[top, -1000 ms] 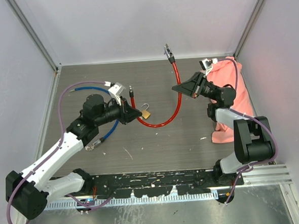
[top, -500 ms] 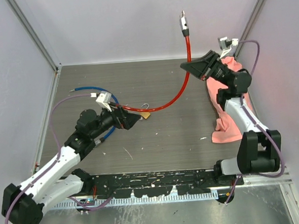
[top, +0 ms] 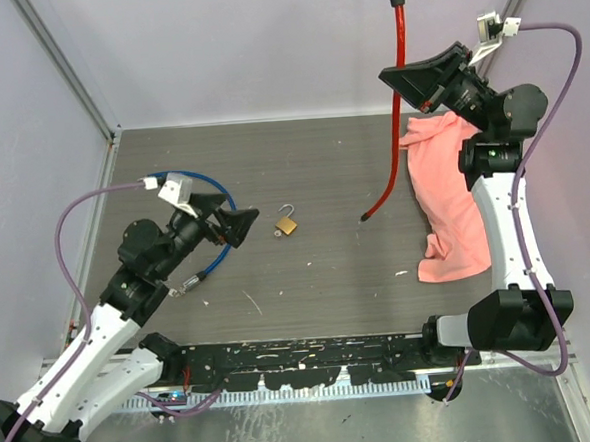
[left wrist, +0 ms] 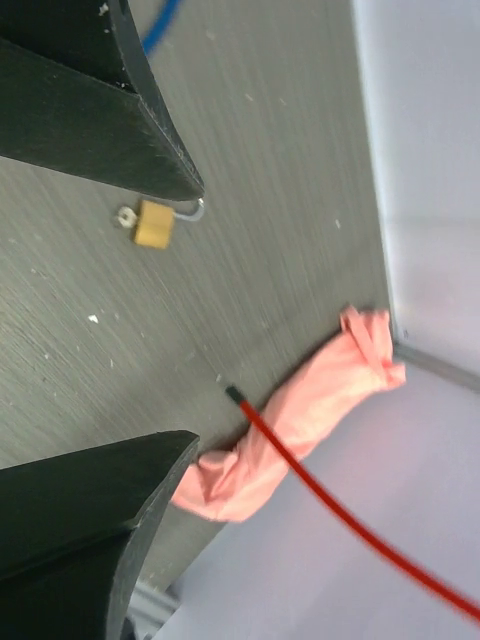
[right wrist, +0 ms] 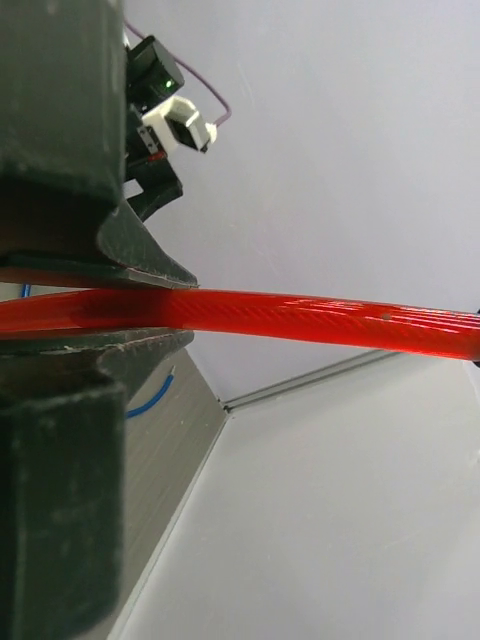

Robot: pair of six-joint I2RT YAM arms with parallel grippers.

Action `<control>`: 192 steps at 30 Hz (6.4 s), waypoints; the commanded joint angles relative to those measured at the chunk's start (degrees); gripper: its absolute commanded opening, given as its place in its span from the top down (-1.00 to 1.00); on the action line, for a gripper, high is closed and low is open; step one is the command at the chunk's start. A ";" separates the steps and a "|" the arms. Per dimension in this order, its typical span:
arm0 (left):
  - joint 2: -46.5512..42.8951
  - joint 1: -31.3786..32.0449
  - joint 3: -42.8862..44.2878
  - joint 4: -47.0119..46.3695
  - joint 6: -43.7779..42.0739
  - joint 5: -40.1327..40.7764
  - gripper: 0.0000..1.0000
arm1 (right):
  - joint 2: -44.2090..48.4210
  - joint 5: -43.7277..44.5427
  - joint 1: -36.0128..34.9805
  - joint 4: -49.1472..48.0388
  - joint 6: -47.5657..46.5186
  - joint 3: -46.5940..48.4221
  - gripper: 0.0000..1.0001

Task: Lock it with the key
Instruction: Adjust the lock.

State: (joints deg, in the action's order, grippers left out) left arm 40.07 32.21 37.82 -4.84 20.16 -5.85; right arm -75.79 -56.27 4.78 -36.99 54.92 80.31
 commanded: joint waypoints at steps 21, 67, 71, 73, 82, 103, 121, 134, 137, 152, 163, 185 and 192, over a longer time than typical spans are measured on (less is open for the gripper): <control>58.33 12.17 49.25 -12.12 -11.30 -34.08 -0.83 | 1.40 1.76 0.32 8.28 -3.68 3.56 0.98; 43.49 24.21 13.06 -41.37 -102.18 0.20 -0.99 | -7.64 -10.45 -2.38 8.79 16.64 23.13 0.98; 45.04 24.29 14.07 -43.98 -103.31 -0.35 -0.98 | -10.36 -11.42 -2.45 9.29 22.39 26.61 0.98; 45.01 24.22 14.13 -44.69 -104.12 -0.88 -0.98 | -10.94 -11.53 -2.43 9.14 24.01 27.30 0.98; 45.00 30.36 14.32 -45.97 -105.22 -4.38 -0.96 | -12.08 -7.58 -2.67 10.89 24.25 25.31 0.98; 52.39 33.19 16.45 -44.23 -128.80 2.02 -0.96 | -10.18 -6.41 -4.90 22.06 19.16 20.38 0.98; 58.63 33.81 20.08 -39.44 -137.48 -0.32 -0.96 | -13.38 -5.19 -6.28 30.64 10.86 22.17 0.98; 59.68 35.71 23.07 -32.91 -130.66 4.23 -0.04 | -11.70 -2.47 -6.71 39.51 -1.93 21.94 0.98; 59.10 36.50 23.17 -32.50 -128.05 5.64 0.53 | -11.19 -2.04 -6.71 40.77 -4.61 21.99 0.98; 42.72 35.21 29.75 -16.12 -65.04 -0.87 1.00 | 1.03 -3.18 -5.99 14.00 -21.17 -2.97 0.98; 41.37 13.66 29.34 -35.00 5.57 -32.72 1.00 | 3.98 -8.13 -5.39 -23.91 -13.44 -18.95 0.98; 52.81 7.39 33.89 -49.36 46.28 -62.04 1.00 | 2.84 -1.99 -5.39 19.91 -68.71 -6.70 0.98; 51.88 7.38 30.41 -47.40 45.68 -67.44 1.00 | 3.63 -0.63 -5.39 35.63 -84.14 -2.07 0.98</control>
State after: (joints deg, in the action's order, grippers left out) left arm 94.45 39.20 70.00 -55.00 61.30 -63.88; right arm -74.24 -62.13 -1.48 -8.38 -11.49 73.47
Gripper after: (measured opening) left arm 0.114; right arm 0.212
